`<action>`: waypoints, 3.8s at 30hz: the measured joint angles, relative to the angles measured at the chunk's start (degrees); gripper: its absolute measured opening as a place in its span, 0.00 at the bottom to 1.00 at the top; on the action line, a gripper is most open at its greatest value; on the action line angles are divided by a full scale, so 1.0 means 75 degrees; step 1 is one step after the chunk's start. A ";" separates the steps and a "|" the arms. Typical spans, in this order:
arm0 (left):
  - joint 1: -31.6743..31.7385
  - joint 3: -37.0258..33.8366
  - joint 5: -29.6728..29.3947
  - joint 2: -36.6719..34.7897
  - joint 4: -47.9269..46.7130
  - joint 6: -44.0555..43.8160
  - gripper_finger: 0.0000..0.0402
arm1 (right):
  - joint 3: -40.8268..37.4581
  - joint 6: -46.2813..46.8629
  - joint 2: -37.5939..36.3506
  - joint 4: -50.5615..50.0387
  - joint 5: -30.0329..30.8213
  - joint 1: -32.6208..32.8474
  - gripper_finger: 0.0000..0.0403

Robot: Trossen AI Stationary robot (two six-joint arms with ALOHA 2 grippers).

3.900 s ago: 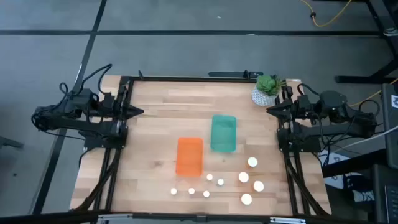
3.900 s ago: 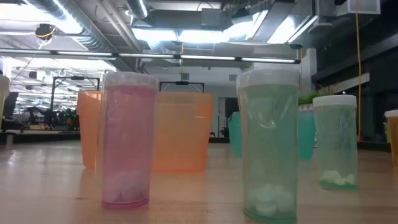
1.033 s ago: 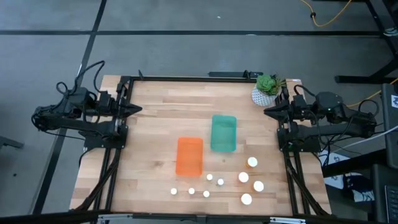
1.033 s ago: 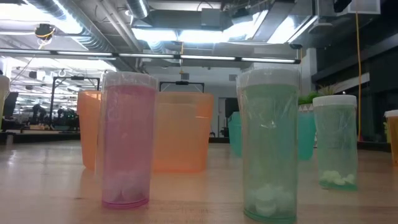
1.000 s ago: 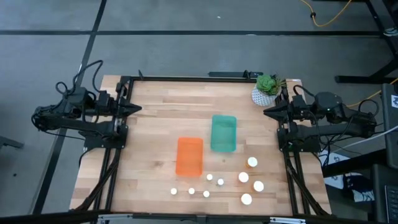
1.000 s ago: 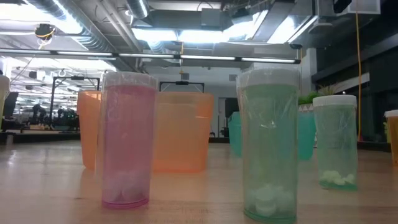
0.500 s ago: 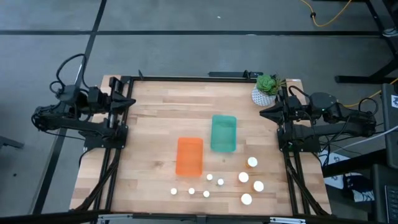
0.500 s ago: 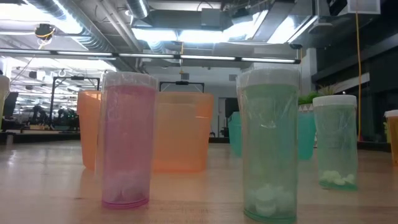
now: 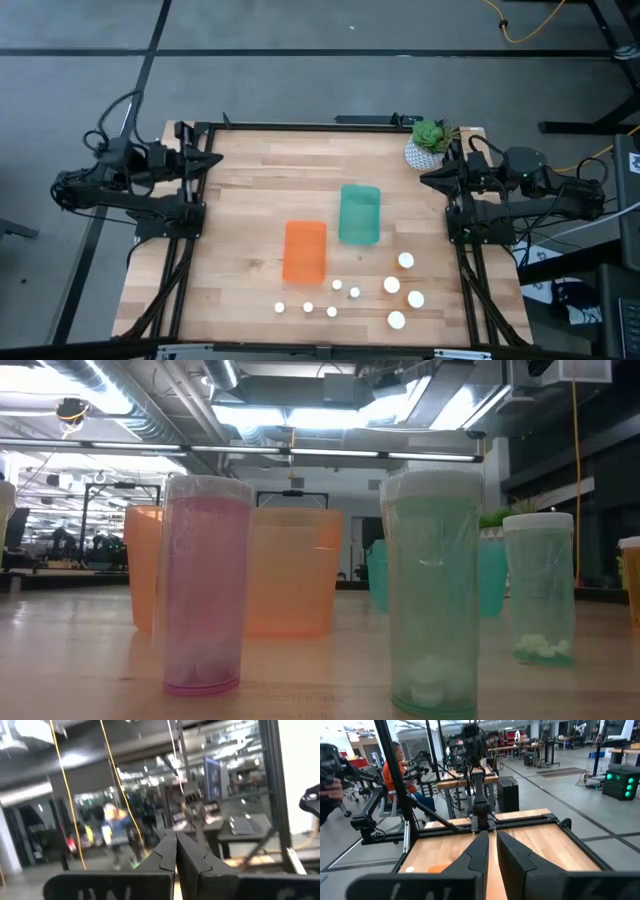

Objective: Pick and place medicine bottles into bin by pill shape (circle, oval)
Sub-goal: Put the big orange capsule bottle into the green bin

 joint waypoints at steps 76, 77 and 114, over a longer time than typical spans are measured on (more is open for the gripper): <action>-0.4027 0.0000 -0.0938 0.5110 0.0370 -0.2527 0.28 | 0.0000 0.1403 0.0204 -0.3102 -0.1060 -0.0013 0.50; -0.4186 0.0000 -0.0935 0.5237 0.0373 -0.2656 0.28 | 0.0000 0.1399 0.0204 -0.3103 -0.1060 -0.0013 0.50; -0.5697 0.4351 -0.1393 0.9659 -0.3342 -0.5238 0.28 | 0.0000 0.1644 0.0201 -0.3101 -0.1066 -0.0013 0.50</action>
